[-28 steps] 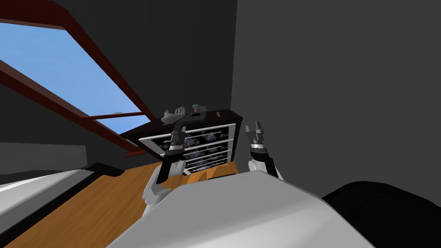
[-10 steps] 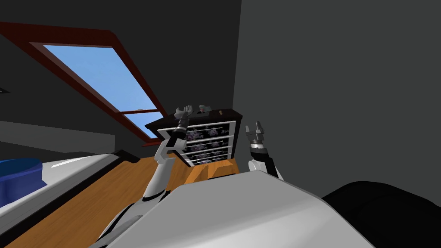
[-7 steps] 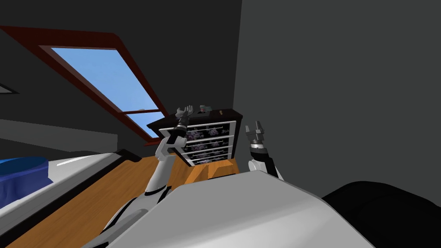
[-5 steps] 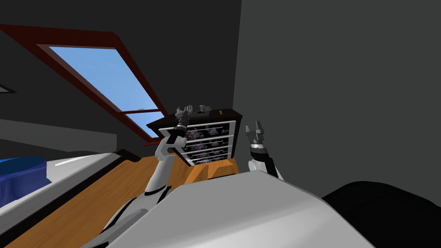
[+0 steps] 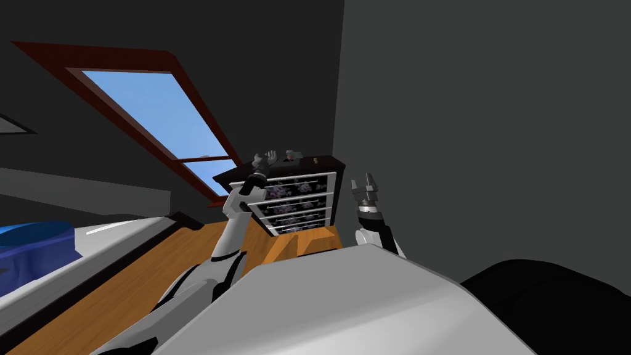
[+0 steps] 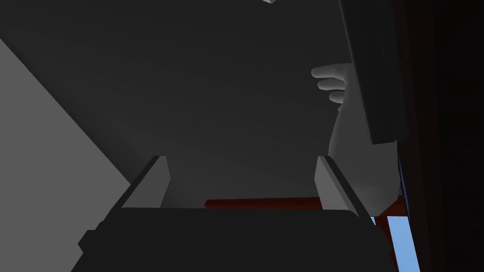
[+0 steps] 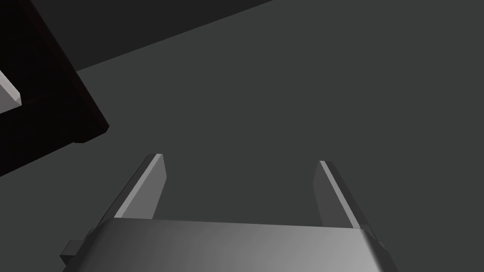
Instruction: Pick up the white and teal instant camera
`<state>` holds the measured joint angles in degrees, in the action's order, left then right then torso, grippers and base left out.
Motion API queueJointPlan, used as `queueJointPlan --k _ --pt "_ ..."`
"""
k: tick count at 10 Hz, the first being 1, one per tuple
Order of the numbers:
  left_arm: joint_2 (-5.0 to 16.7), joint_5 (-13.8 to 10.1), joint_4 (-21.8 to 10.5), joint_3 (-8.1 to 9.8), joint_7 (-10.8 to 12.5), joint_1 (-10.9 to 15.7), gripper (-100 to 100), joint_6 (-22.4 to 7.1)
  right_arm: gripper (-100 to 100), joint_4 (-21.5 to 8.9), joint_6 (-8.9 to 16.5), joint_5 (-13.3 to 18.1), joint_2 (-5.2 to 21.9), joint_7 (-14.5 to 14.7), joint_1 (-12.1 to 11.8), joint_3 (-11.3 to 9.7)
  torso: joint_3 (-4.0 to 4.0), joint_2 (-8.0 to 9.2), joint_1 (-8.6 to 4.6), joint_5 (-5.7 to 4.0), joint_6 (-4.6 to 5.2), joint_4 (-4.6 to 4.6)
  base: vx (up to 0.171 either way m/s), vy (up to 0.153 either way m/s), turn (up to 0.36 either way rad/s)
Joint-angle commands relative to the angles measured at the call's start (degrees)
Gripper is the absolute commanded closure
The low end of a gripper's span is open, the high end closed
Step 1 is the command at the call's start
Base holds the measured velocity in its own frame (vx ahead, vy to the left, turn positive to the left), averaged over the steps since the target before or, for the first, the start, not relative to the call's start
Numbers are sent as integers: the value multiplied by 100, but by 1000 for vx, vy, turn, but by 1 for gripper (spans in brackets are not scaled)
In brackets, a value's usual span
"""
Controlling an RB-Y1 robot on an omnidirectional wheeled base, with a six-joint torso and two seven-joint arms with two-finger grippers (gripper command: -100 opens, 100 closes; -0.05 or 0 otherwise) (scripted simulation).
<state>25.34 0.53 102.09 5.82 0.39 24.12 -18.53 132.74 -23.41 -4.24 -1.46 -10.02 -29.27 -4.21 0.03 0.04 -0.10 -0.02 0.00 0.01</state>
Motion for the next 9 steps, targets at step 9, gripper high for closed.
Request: queueJointPlan --k 9 --pt "290 -164 -967 22 80 1407 -100 -1510 0 0 0 0 0 0 0 0 -3 -4 1 1 -1 -2 -11 -3 7"
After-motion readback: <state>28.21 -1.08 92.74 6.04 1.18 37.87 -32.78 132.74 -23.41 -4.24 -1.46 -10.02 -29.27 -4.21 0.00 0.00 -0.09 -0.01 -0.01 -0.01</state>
